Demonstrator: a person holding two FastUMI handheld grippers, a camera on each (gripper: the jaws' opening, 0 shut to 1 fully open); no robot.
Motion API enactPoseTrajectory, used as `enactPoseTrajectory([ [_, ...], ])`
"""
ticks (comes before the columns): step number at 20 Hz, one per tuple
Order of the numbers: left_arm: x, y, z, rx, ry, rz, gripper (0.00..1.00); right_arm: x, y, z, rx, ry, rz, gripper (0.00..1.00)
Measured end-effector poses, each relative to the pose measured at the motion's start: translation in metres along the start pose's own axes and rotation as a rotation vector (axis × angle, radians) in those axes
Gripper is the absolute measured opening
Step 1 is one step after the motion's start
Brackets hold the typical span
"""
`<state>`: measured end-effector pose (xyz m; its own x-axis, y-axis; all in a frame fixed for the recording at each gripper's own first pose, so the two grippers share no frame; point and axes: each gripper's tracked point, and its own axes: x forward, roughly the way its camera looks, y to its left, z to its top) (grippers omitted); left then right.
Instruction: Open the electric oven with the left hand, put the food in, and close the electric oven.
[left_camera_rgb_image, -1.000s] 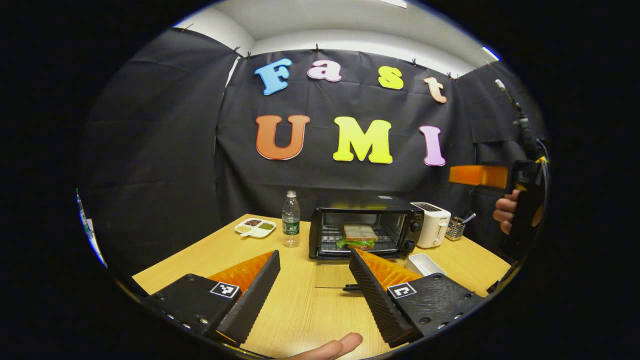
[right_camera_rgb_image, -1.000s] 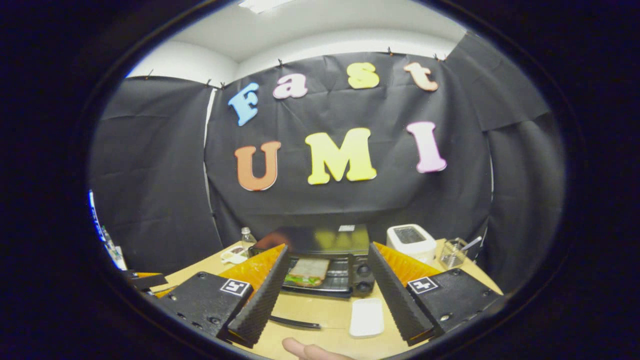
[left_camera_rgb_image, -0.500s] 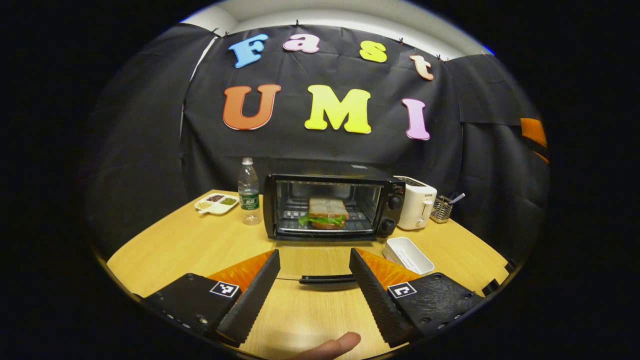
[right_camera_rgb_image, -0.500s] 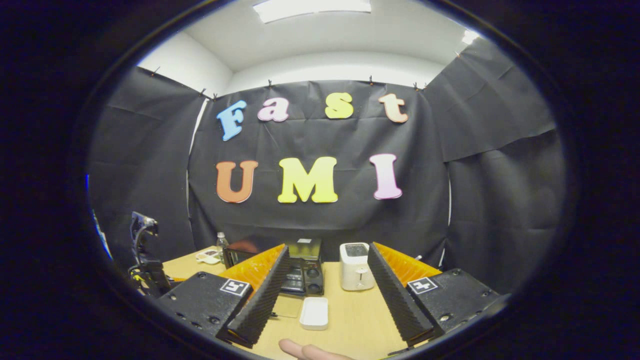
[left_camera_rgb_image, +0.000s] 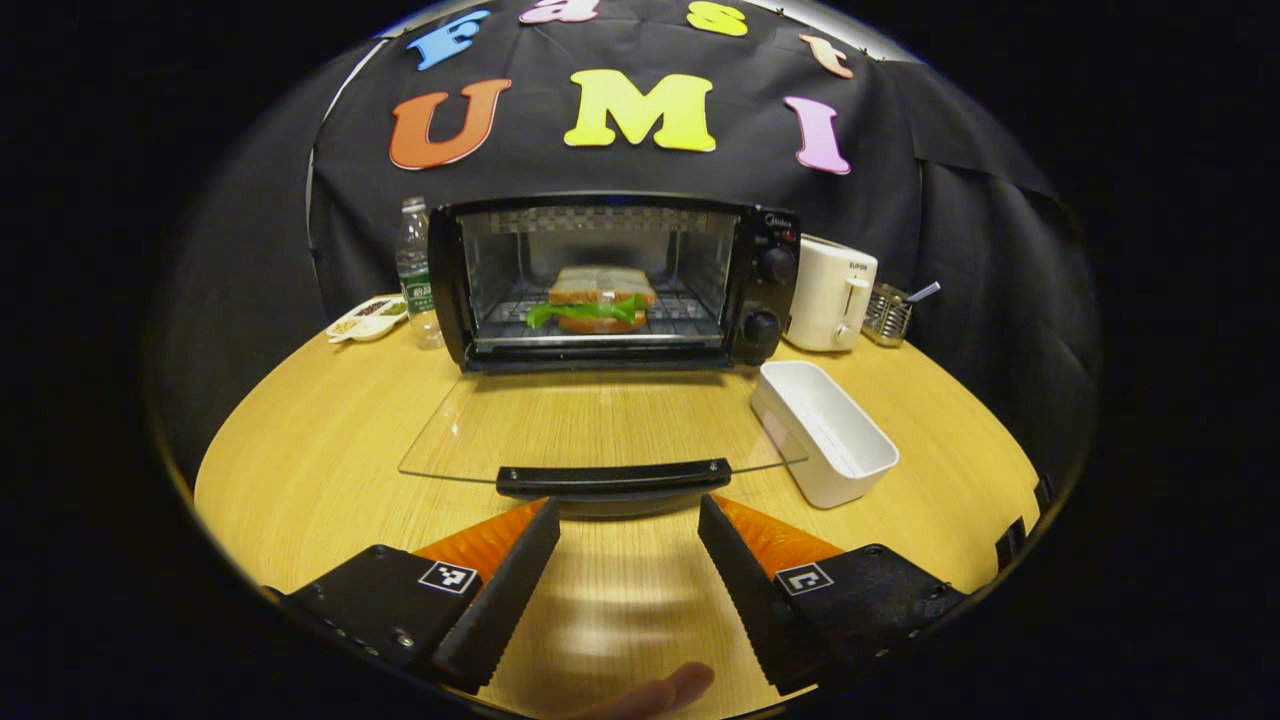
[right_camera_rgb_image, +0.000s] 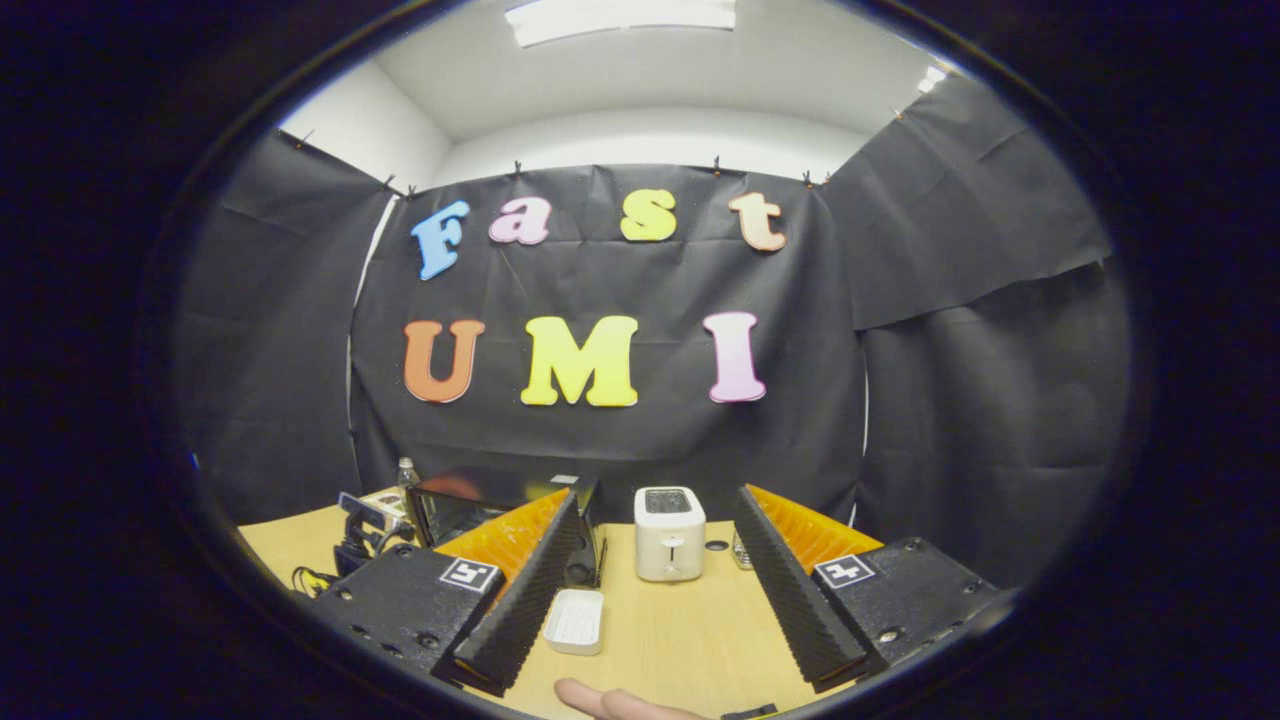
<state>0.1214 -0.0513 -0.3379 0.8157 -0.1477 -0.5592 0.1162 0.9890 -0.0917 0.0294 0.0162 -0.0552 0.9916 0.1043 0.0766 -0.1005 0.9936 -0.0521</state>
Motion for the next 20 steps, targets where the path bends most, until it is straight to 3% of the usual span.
enactPoseTrajectory([
  [7,0.022,0.003,-0.012,-0.030,0.069,0.011,0.92,0.014,-0.018,-0.018,0.059,0.031,0.023,0.88],
  [8,0.024,0.005,-0.013,-0.028,0.079,0.016,0.93,0.015,-0.019,-0.019,0.062,0.030,0.024,0.99],
  [20,0.020,0.007,0.002,-0.027,0.074,0.039,0.92,0.018,-0.016,-0.027,0.044,0.019,0.056,0.99],
])
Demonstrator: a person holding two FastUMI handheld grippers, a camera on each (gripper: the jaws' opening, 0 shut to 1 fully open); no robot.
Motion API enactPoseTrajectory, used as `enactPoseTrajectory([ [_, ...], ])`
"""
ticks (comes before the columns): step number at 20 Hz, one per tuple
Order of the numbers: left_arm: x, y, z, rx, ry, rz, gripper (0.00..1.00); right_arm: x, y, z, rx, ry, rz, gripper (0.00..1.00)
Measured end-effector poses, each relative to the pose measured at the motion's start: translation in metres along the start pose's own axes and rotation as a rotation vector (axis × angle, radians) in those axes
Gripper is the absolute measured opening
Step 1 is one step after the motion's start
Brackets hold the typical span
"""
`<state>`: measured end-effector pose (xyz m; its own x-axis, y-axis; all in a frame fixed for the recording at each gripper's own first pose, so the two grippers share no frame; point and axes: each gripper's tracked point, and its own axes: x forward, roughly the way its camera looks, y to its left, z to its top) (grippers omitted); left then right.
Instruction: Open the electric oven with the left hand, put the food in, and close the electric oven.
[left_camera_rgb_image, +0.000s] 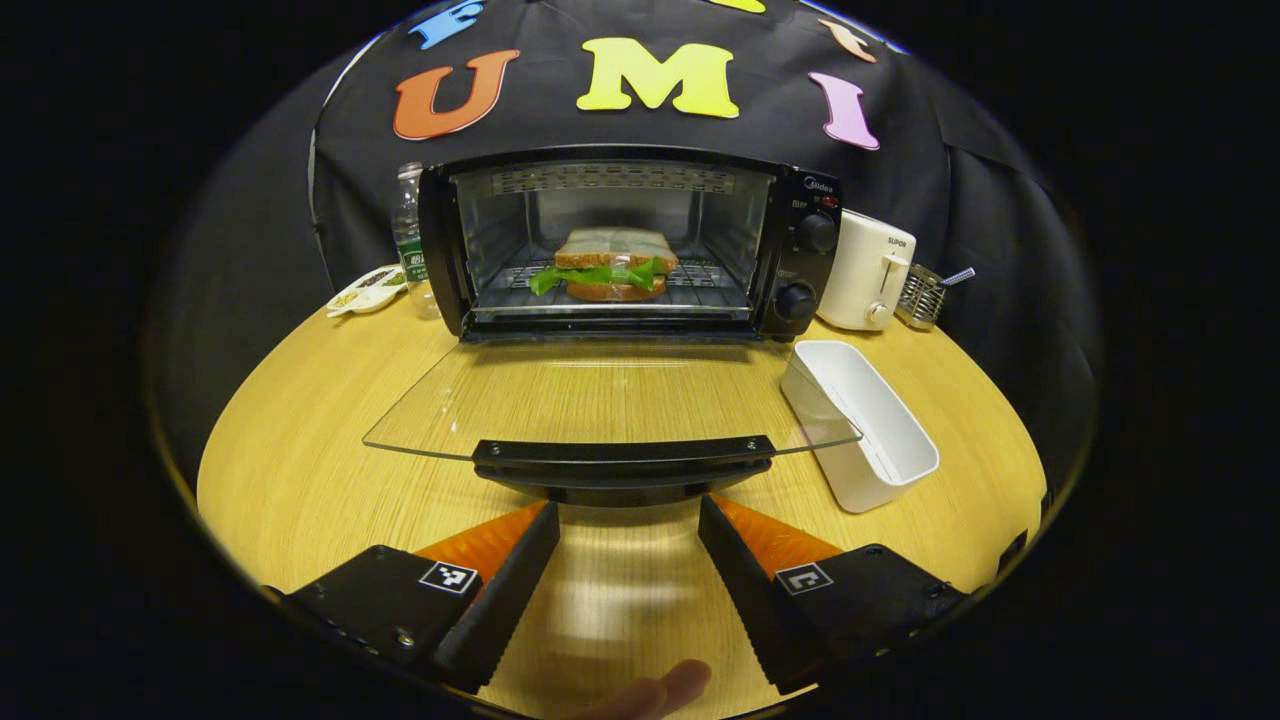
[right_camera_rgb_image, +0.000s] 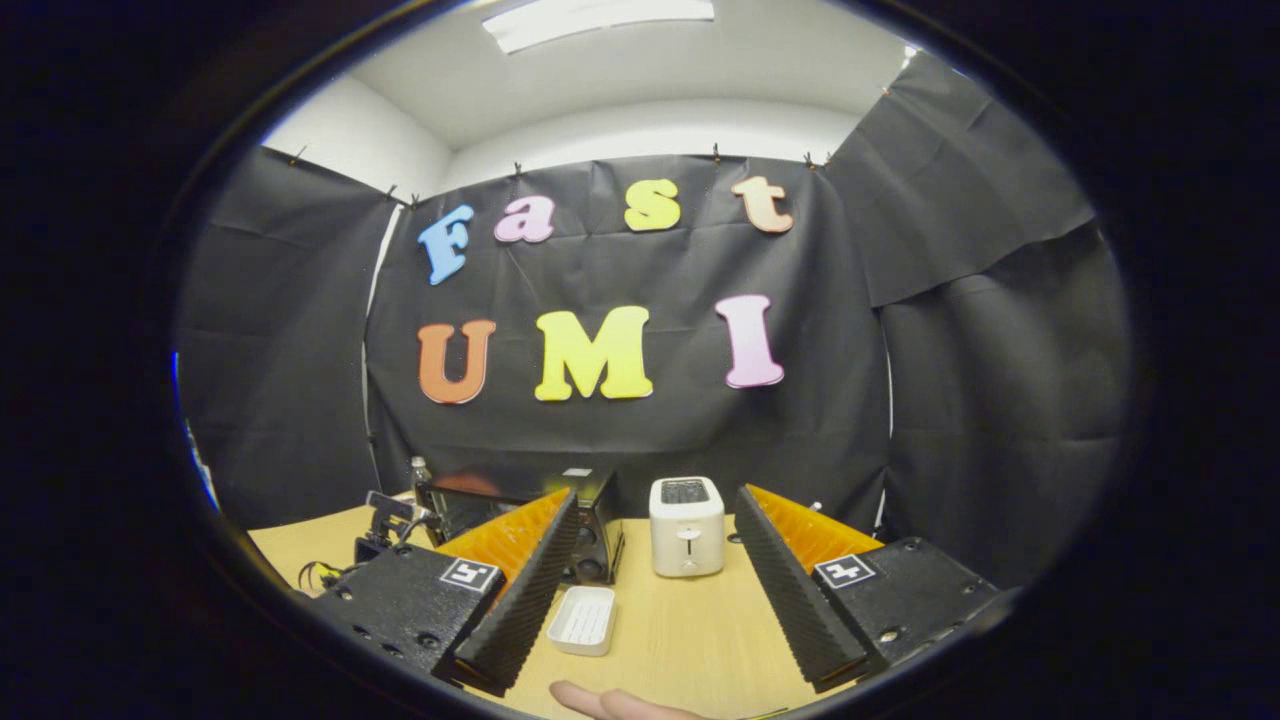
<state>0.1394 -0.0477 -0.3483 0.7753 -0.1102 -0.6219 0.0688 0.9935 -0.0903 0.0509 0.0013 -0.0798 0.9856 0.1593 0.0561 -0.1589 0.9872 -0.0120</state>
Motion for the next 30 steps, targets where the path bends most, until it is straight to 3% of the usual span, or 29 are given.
enactPoseTrajectory([
  [8,-0.015,-0.002,0.034,-0.025,-0.055,-0.018,0.93,0.003,-0.001,-0.012,0.023,0.043,-0.007,0.99],
  [19,0.002,-0.001,0.139,-0.058,-0.224,-0.069,0.93,-0.001,-0.005,-0.022,0.004,0.093,-0.040,1.00],
  [23,0.011,0.017,0.158,-0.078,-0.231,-0.015,0.93,-0.007,-0.006,-0.025,0.008,0.110,-0.059,0.99],
  [30,-0.058,0.013,0.171,-0.059,-0.353,-0.037,0.93,-0.028,-0.007,-0.020,0.011,0.110,-0.081,0.99],
])
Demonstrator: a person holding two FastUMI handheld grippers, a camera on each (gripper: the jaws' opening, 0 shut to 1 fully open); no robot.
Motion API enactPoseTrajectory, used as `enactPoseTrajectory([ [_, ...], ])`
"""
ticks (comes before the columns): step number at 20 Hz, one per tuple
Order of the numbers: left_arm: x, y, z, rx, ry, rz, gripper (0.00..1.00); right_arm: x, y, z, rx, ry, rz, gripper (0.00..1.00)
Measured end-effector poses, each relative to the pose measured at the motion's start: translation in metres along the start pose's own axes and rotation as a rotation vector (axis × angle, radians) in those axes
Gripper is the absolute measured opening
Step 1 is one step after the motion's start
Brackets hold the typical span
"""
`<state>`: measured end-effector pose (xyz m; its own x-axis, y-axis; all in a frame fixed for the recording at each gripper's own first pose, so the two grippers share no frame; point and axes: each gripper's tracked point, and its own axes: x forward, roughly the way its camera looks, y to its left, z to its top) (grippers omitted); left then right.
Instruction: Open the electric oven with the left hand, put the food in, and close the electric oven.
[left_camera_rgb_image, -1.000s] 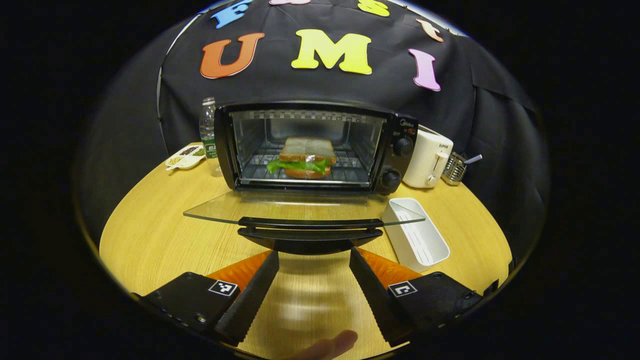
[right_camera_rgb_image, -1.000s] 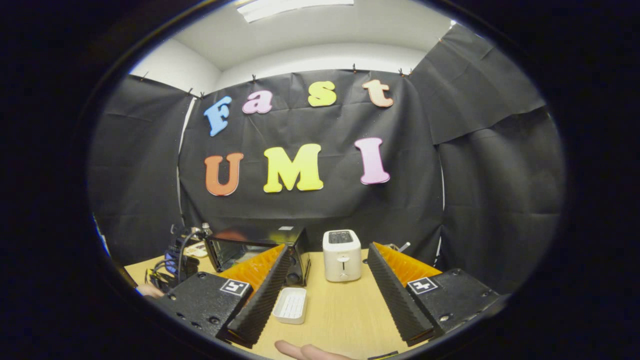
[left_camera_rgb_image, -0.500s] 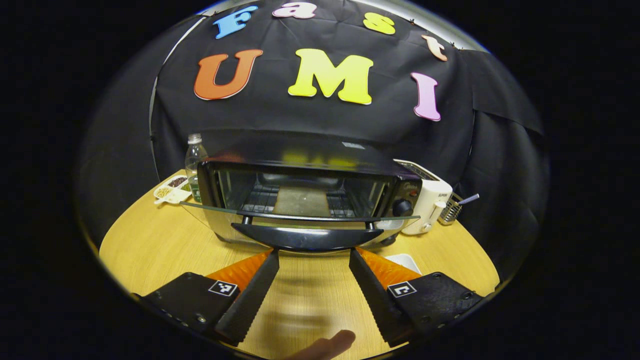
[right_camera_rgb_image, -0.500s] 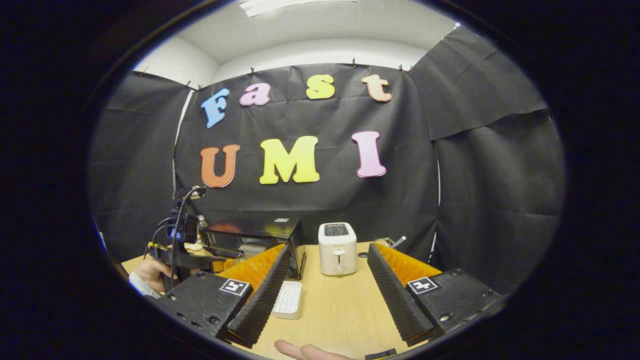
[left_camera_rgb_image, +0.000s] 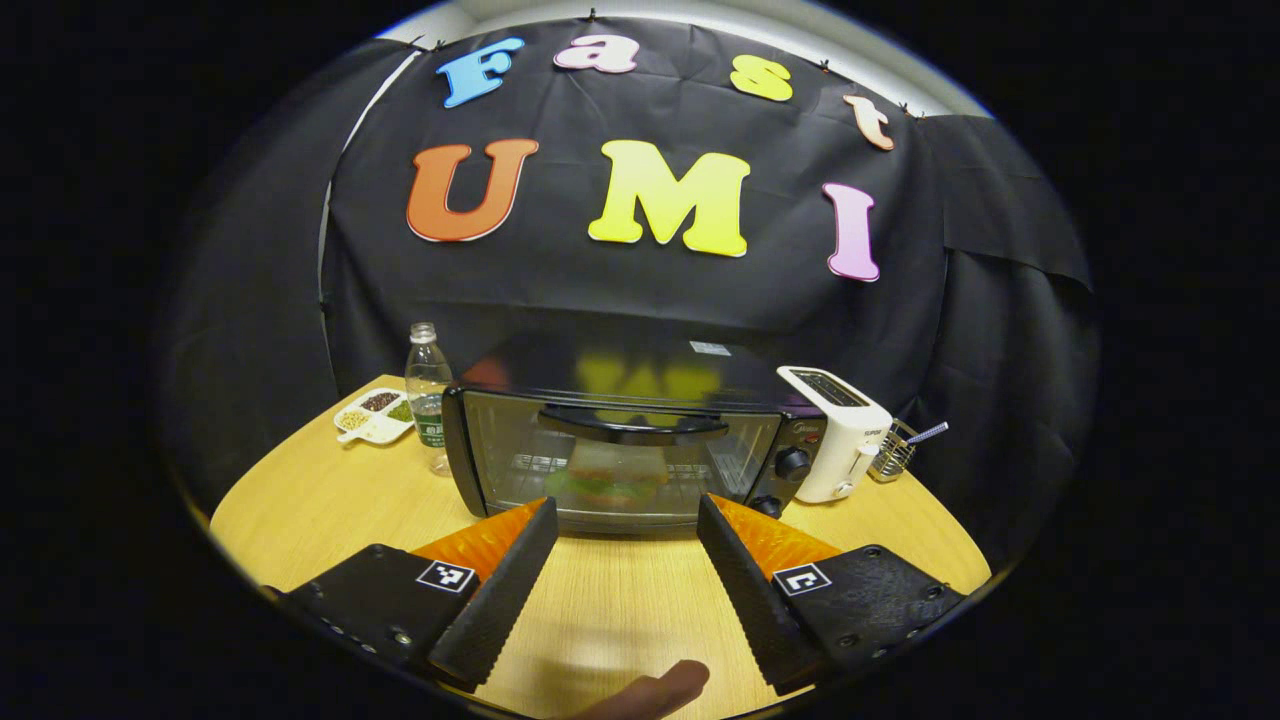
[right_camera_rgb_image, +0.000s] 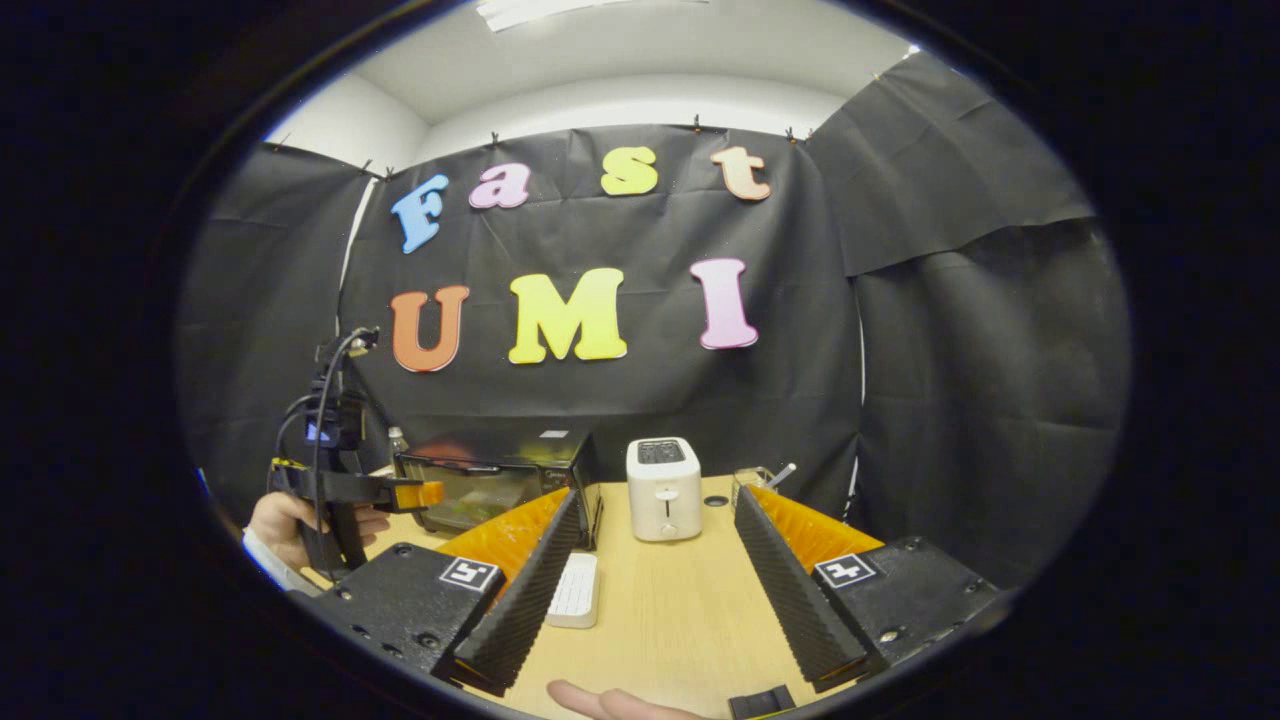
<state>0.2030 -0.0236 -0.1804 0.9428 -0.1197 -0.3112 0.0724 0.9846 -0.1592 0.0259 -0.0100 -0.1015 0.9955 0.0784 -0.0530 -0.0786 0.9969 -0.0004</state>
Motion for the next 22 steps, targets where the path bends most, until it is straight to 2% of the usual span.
enactPoseTrajectory([
  [3,-0.031,-0.010,0.020,0.028,-0.073,-0.013,0.92,-0.007,-0.002,0.010,-0.003,-0.023,-0.012,0.99],
  [9,-0.118,-0.022,0.051,0.101,-0.238,0.026,0.92,-0.022,-0.007,0.033,-0.014,-0.056,-0.037,0.99],
  [15,-0.219,-0.015,0.081,0.083,-0.413,0.114,0.92,-0.063,0.002,0.048,-0.008,-0.083,-0.025,1.00],
  [18,-0.246,-0.020,0.060,0.074,-0.380,0.121,0.93,-0.088,0.003,0.050,-0.008,-0.106,-0.025,0.99],
  [19,-0.252,-0.025,0.055,0.070,-0.377,0.108,0.93,-0.094,0.002,0.048,-0.011,-0.105,-0.027,0.88],
  [22,-0.269,-0.043,0.055,0.114,-0.399,0.053,0.93,-0.101,-0.001,0.044,-0.039,-0.095,-0.035,0.88],
])
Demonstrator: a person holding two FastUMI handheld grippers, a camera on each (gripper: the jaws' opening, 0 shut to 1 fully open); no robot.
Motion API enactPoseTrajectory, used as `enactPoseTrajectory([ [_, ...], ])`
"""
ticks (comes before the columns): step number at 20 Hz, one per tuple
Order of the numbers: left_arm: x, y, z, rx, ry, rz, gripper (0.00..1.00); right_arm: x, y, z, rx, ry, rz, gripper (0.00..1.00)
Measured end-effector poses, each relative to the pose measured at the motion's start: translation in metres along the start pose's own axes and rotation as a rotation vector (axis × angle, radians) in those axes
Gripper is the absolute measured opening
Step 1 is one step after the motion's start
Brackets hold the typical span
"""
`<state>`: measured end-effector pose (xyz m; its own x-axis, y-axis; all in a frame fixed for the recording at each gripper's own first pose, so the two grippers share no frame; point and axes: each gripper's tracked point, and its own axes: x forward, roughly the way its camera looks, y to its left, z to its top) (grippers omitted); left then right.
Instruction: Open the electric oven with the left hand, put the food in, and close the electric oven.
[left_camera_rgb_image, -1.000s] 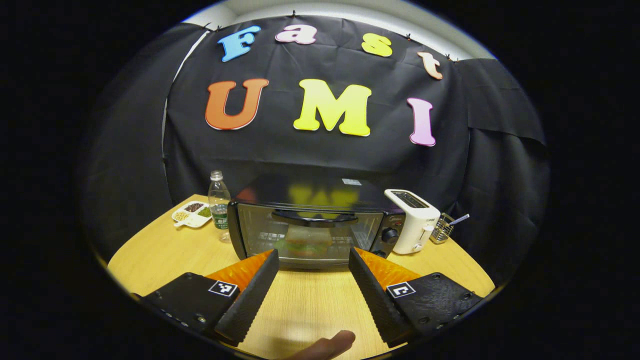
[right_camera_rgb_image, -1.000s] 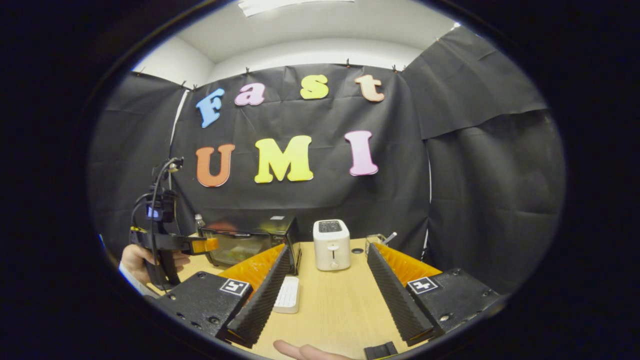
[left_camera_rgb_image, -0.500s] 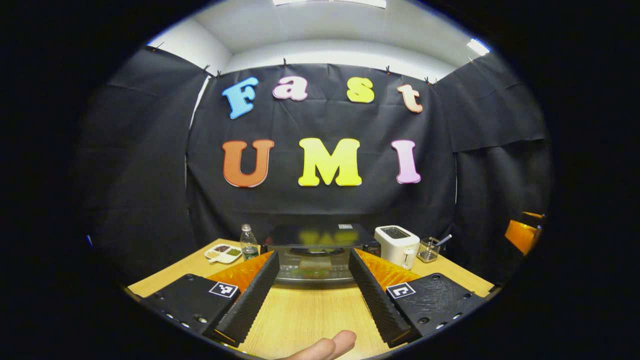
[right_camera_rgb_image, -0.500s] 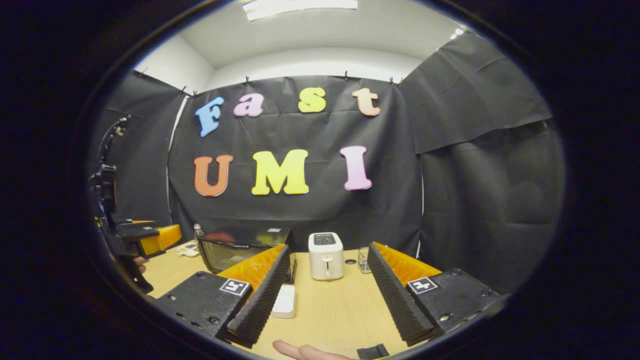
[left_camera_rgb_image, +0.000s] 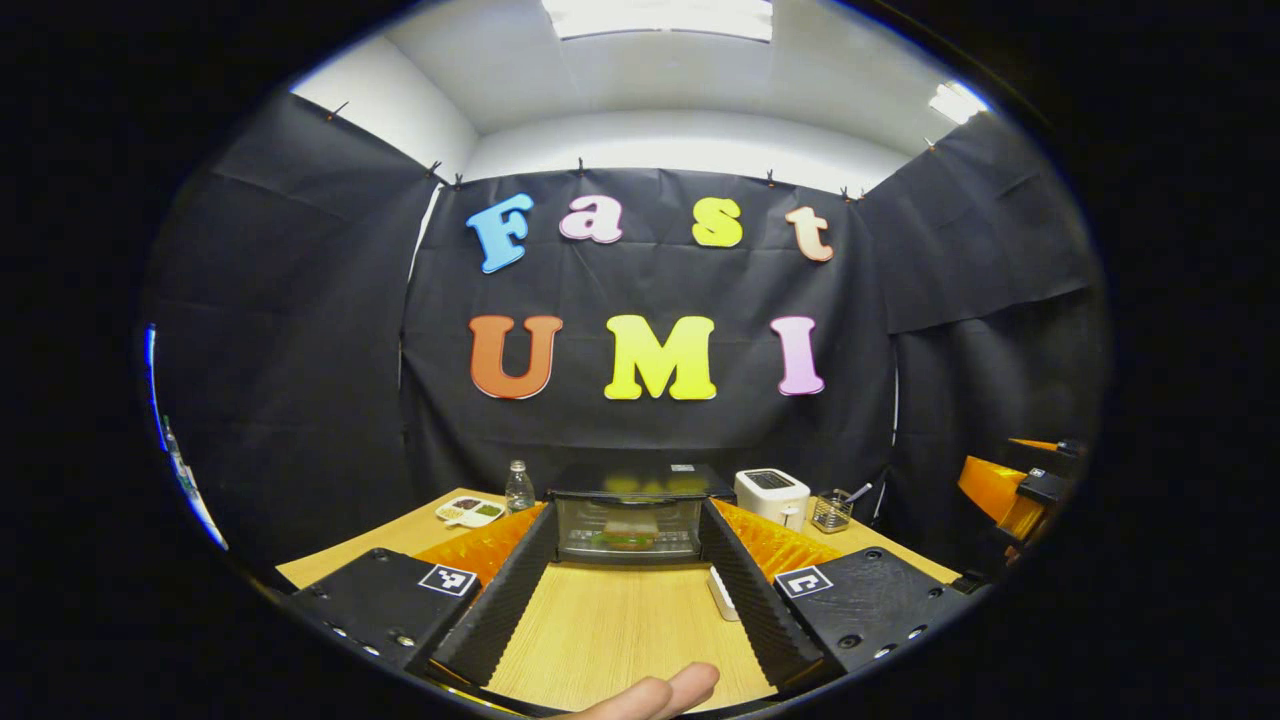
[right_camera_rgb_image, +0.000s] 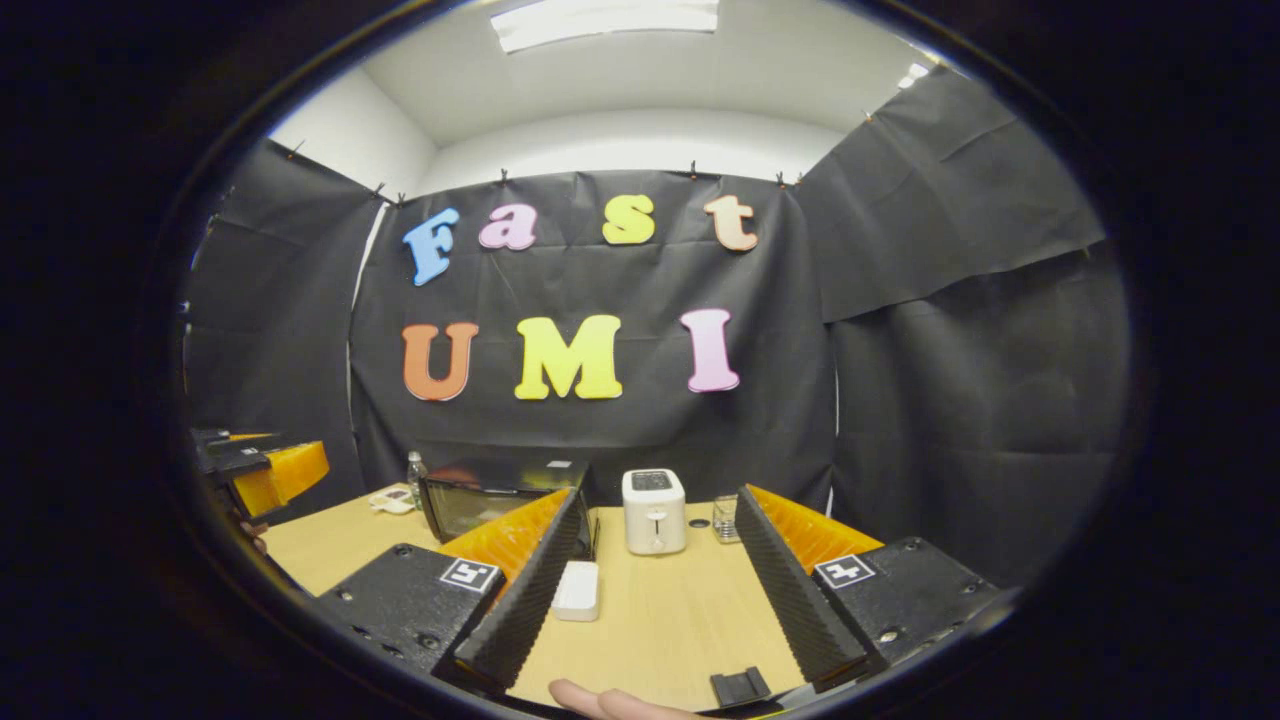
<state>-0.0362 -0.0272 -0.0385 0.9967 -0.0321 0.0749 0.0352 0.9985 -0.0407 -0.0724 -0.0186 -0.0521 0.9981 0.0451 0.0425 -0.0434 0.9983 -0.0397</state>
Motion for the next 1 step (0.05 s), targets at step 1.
enactPoseTrajectory([
  [1,-0.0032,-0.0027,0.0036,0.015,-0.009,-0.007,0.93,0.0003,-0.0018,0.0002,-0.008,0.003,-0.007,0.88],
])
